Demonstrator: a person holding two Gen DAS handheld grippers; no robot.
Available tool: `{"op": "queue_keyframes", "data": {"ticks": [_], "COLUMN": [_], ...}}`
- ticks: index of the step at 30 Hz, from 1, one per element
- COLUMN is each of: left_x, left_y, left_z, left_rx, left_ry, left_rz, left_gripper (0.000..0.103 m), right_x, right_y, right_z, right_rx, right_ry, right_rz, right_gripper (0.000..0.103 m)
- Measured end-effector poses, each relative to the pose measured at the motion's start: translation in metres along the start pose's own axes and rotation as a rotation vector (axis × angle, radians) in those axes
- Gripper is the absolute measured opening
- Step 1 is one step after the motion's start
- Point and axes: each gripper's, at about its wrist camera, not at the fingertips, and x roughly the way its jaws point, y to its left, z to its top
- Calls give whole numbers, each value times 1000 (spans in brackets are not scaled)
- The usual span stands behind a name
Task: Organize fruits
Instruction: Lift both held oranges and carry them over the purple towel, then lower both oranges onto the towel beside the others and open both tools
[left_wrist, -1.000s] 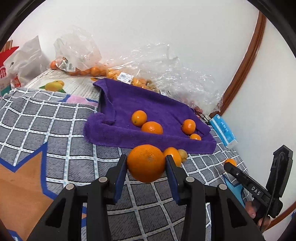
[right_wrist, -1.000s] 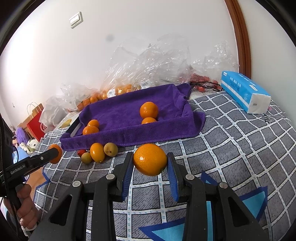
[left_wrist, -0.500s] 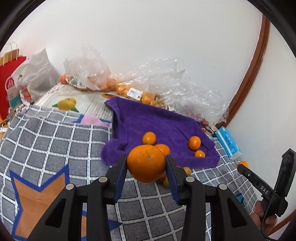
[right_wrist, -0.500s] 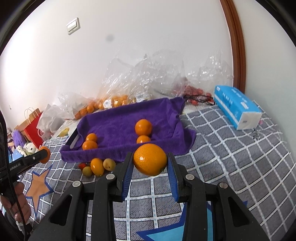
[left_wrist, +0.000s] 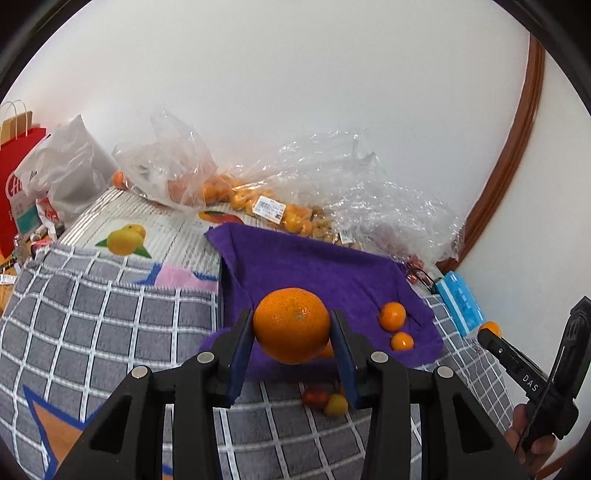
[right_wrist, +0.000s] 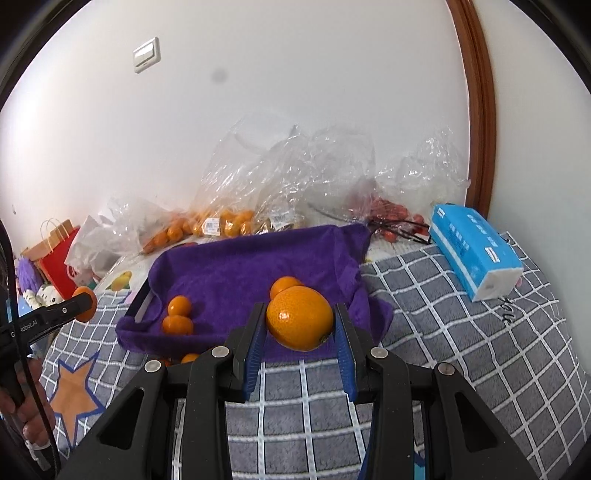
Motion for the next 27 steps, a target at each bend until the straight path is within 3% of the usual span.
{"op": "queue_keyframes", "data": {"ticks": [12,16,21,27], "left_x": [45,66,82,88], "left_y": [-2,8,19,18], "left_z": [40,32,20,16], "left_rx": [-12,-33,-57,-48], "left_ry": [-32,-14,28,32], "left_rz": [-4,-10,-7,-10], "left_gripper": [39,39,39,39], "right_x": [44,64,92,95], "right_y": [6,7,-3,-13], "right_z": [42,42,26,23], "right_rx": [6,13,47,58], "right_ry": [-15,-19,37,45], "right_rz": [-6,10,14,-15], "right_gripper": [36,36,36,36]}}
